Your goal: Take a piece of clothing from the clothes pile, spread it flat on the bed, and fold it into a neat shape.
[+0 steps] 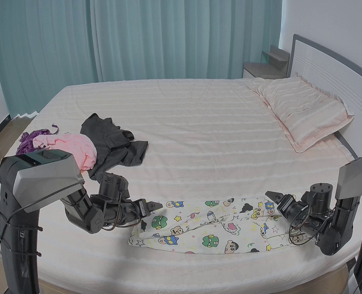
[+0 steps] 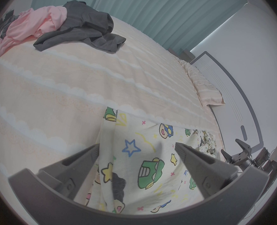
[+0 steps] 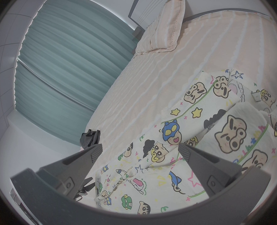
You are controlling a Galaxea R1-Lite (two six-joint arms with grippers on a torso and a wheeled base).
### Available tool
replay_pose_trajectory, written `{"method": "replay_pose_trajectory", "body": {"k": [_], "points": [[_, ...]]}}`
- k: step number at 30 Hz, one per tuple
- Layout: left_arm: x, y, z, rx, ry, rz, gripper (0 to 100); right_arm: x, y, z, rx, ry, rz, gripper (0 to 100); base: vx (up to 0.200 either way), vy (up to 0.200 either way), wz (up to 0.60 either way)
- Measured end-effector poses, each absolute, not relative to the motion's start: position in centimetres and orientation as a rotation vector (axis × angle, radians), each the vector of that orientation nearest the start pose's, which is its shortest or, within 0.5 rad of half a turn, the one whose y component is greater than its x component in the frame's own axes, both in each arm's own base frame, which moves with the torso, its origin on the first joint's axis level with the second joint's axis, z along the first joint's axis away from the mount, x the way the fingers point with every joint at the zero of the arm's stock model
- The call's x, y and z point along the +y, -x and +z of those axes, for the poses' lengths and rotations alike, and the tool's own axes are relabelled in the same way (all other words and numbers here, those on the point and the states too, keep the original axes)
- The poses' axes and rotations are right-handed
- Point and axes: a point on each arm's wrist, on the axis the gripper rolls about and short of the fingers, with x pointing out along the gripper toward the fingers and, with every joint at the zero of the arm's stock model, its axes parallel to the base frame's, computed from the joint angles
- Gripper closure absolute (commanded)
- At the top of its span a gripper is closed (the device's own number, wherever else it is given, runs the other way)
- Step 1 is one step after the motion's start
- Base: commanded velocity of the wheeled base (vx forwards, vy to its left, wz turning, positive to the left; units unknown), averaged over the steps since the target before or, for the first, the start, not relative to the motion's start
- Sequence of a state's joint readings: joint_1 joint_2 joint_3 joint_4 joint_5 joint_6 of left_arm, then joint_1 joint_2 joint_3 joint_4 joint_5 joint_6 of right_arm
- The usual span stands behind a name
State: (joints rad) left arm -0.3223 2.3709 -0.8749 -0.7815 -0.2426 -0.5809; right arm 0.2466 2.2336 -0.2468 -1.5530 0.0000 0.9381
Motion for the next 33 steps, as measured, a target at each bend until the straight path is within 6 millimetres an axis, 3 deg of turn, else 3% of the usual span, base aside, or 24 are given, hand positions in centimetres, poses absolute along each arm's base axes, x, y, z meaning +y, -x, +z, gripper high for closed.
{"method": "replay_pose_trajectory", "body": {"k": [15,30,31,33], "points": [[-12.2,-36.4,-2.7,0.854,0.51,-0.28,100,6.7,-26.8,0.2,0.514,-0.865,0.02,0,0.0,0.0,0.0],[-11.9,-37.2,-1.5,0.873,0.524,-0.253,100,6.7,-26.8,0.2,0.515,-0.865,0.019,0,0.0,0.0,0.0],[-11.9,-37.2,-1.4,0.879,0.523,-0.249,0,6.7,-26.8,0.2,0.514,-0.864,0.019,0,0.0,0.0,0.0],[-11.8,-37.2,-1.4,0.89,0.523,-0.245,0,6.7,-26.8,0.2,0.514,-0.864,0.019,0,0.0,0.0,0.0]]}}
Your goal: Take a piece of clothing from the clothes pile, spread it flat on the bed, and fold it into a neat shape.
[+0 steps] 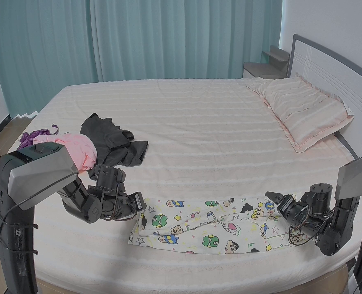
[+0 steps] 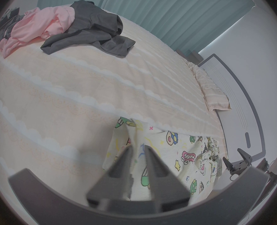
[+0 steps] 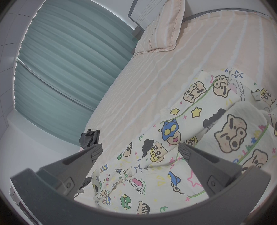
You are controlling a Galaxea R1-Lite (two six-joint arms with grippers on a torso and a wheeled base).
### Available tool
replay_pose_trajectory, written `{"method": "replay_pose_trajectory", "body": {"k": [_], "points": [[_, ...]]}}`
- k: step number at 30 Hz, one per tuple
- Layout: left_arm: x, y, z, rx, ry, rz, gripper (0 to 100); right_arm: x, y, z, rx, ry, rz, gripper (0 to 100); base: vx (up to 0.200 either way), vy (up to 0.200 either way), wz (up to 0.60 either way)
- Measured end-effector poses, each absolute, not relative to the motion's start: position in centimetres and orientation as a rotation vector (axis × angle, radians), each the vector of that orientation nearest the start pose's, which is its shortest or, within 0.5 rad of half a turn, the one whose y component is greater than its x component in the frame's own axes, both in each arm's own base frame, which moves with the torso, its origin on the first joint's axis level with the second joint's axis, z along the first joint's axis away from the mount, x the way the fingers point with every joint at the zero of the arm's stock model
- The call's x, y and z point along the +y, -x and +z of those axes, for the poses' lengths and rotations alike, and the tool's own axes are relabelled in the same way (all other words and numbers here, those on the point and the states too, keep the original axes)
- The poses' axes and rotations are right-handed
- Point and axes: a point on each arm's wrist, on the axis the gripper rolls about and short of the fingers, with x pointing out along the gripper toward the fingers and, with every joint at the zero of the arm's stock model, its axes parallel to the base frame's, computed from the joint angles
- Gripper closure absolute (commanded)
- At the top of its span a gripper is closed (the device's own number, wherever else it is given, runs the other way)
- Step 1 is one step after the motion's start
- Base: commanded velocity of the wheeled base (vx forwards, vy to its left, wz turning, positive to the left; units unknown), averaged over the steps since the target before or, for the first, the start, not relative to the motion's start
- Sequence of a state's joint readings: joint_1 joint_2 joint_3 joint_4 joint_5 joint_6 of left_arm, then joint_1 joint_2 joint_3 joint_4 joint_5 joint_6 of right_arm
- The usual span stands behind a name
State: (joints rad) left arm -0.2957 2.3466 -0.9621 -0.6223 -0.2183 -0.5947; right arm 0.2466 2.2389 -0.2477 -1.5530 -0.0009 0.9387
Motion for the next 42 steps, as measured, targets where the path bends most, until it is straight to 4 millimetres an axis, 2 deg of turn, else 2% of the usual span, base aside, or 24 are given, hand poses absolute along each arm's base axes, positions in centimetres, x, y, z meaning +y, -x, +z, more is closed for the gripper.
{"method": "replay_pose_trajectory", "body": {"k": [9,15,22,27,34,42], "points": [[-11.5,-36.9,-1.4,0.906,0.521,-0.225,0,6.7,-26.8,0.1,0.517,-0.864,0.017,0,0.0,0.0,0.0],[-11.1,-36.0,-1.0,0.927,0.544,-0.207,0,6.7,-26.8,0.1,0.515,-0.864,0.015,0,0.0,0.0,0.0],[-12.2,-32.4,0.8,0.989,0.646,-0.195,0,6.7,-26.8,0.1,0.516,-0.864,0.015,0,0.0,0.0,0.0],[-12.6,-31.2,0.9,1.012,0.638,-0.208,0,6.7,-26.8,0.1,0.514,-0.865,0.016,0,0.0,0.0,0.0],[-13.3,-31.2,0.6,1.012,0.614,-0.232,0,6.7,-26.8,0.2,0.512,-0.865,0.016,0,0.0,0.0,0.0],[-15.0,-31.2,0.3,0.996,0.553,-0.284,0,6.7,-26.8,0.2,0.51,-0.866,0.017,0,0.0,0.0,0.0]]}}
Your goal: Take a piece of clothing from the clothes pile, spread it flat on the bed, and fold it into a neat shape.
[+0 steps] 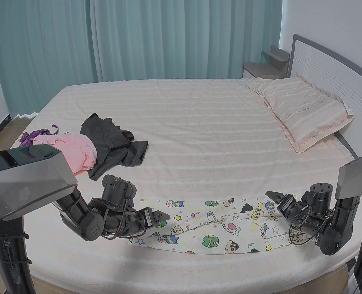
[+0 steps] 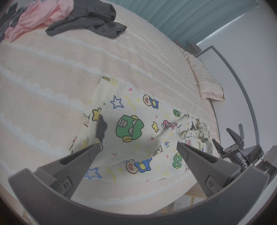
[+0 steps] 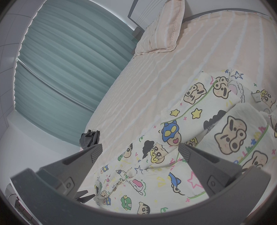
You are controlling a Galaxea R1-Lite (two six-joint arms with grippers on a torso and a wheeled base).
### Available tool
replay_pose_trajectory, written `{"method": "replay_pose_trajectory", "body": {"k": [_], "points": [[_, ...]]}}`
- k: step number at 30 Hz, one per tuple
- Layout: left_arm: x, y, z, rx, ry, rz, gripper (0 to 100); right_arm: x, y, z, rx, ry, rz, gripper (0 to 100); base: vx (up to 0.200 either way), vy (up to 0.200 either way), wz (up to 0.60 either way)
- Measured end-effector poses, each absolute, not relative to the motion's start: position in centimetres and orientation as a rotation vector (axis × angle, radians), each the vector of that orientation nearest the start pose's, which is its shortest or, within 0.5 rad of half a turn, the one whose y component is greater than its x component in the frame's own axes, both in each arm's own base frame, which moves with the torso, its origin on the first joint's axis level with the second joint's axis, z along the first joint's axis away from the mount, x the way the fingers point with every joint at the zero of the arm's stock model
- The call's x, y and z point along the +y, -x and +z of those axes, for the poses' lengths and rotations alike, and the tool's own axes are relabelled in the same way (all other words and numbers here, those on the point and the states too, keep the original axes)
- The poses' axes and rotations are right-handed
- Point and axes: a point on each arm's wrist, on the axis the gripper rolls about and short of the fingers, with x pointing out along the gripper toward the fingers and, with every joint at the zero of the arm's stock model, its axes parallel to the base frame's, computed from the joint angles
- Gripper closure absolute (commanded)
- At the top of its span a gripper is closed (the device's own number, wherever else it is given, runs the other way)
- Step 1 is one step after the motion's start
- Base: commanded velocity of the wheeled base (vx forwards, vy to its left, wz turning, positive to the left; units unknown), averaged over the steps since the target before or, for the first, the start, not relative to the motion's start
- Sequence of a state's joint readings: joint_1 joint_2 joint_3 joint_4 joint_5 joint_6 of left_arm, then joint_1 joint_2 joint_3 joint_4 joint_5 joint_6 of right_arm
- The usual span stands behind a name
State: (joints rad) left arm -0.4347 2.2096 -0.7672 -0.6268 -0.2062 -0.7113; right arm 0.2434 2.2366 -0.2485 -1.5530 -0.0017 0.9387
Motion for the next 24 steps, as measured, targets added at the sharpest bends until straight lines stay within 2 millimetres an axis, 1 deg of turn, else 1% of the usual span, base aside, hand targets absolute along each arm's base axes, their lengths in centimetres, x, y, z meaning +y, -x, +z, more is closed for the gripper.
{"method": "replay_pose_trajectory", "body": {"k": [6,24], "points": [[-15.2,-31.2,-0.2,0.995,0.505,-0.289,0,6.7,-26.8,0.2,0.51,-0.866,0.017,0,0.0,0.0,0.0],[-14.8,-31.1,-1.4,1.008,0.419,-0.287,0,6.6,-26.8,0.2,0.511,-0.866,0.016,0,0.0,0.0,0.0]]}}
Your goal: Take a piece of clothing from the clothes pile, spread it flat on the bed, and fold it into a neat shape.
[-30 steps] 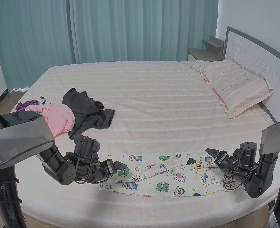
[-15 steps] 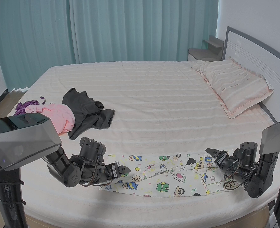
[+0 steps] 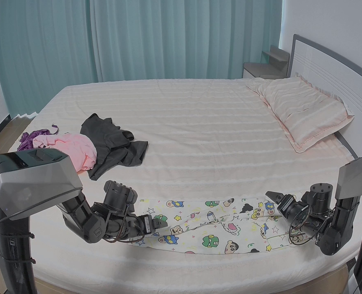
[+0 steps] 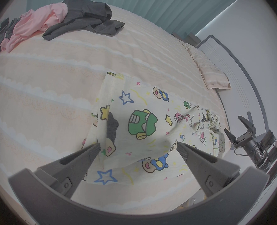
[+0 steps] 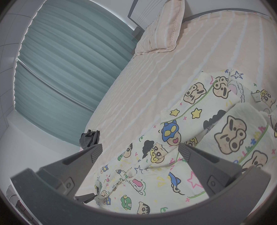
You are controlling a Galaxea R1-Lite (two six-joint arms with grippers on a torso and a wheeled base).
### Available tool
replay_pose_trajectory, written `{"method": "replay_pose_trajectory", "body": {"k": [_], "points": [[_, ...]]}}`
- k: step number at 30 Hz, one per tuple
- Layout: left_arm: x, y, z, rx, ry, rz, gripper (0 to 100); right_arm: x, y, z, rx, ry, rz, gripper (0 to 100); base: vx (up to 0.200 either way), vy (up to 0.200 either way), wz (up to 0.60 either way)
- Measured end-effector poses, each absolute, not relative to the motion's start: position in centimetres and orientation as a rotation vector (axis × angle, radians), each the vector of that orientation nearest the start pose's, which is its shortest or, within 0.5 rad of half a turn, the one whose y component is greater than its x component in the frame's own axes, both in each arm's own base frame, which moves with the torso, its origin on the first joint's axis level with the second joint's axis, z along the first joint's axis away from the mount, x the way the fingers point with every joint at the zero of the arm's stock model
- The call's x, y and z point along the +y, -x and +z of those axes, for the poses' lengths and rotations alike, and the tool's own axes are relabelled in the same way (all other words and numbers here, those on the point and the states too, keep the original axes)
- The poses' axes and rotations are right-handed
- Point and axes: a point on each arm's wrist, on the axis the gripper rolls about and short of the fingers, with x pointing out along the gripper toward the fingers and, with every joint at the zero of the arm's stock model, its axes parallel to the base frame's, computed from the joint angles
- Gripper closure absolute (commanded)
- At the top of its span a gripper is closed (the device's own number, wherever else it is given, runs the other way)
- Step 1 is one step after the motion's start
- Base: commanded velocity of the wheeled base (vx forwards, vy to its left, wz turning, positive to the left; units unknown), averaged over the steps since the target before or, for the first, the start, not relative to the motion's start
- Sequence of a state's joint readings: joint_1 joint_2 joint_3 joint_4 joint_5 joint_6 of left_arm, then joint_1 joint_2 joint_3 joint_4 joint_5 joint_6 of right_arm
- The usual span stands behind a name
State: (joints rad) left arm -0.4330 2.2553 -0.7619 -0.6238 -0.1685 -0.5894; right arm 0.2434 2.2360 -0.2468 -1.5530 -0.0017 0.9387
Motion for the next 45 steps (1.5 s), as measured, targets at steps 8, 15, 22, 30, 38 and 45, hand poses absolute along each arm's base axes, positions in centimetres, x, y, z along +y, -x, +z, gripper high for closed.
{"method": "replay_pose_trajectory", "body": {"k": [8,15,22,30,38,45], "points": [[-14.8,-31.0,-1.9,1.008,0.392,-0.263,0,6.6,-26.8,0.2,0.511,-0.865,0.016,0,0.0,0.0,0.0],[-14.9,-31.1,-2.1,1.007,0.388,-0.26,0,6.7,-26.8,0.2,0.511,-0.866,0.016,0,0.0,0.0,0.0],[-15.0,-31.2,-2.7,0.989,0.32,-0.235,100,6.7,-26.8,0.2,0.51,-0.866,0.017,0,0.0,0.0,0.0],[-15.3,-31.7,-2.7,0.983,0.33,-0.235,100,6.6,-26.8,0.2,0.51,-0.866,0.016,0,0.0,0.0,0.0],[-14.9,-31.7,-2.6,0.986,0.362,-0.21,100,6.6,-26.8,0.2,0.509,-0.866,0.016,0,0.0,0.0,0.0],[-14.5,-31.5,-1.9,0.977,0.368,-0.202,100,6.7,-26.8,0.3,0.509,-0.866,0.017,0,0.0,0.0,0.0]]}}
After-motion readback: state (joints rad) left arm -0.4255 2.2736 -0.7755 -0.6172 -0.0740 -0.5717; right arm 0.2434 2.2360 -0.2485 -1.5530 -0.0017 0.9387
